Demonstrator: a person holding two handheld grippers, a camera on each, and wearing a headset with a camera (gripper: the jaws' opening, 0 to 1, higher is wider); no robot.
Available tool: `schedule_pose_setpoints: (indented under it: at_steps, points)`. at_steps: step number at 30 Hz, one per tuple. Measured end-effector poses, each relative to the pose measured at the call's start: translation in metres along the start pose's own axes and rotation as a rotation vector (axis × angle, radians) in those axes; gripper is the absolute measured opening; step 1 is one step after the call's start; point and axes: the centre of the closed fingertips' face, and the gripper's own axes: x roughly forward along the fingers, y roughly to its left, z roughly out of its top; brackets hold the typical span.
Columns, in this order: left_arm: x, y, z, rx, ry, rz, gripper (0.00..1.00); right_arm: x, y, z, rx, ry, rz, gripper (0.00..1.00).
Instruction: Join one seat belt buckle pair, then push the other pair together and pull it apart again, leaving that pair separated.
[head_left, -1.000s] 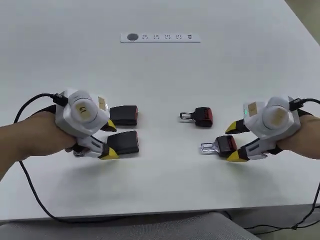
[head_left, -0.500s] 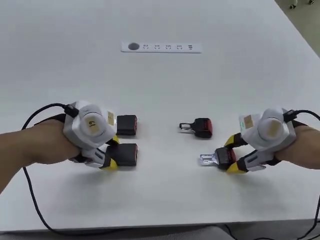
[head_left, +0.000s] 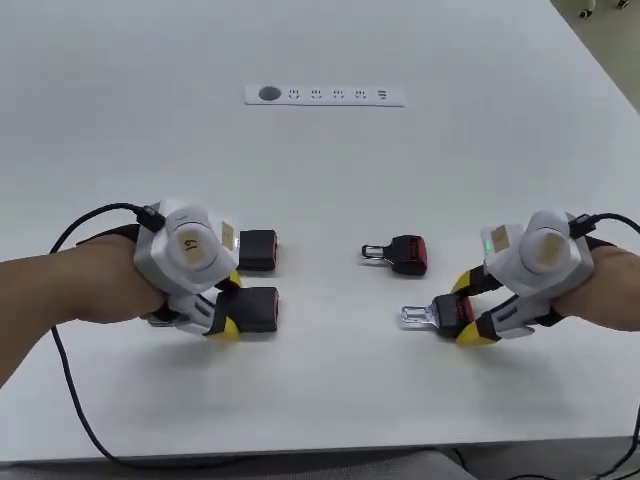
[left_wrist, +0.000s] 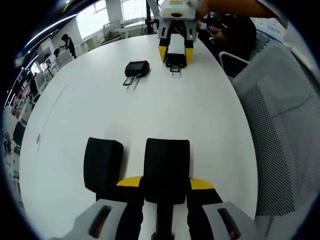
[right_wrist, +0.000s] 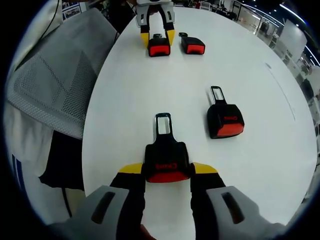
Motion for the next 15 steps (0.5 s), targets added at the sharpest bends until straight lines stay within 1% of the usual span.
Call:
schedule_pose_setpoints:
  at_steps: [7, 15]
  points:
    - [0.000, -0.001, 0.000, 0.001, 0.004, 0.006, 0.33, 0.000, 0.001, 0.001, 0.004, 0.014, -0.007, 0.33]
    - [0.000, 0.001, -0.002, 0.001, 0.003, 0.012, 0.33, 0.005, 0.006, 0.010, 0.010, -0.001, -0.010, 0.33]
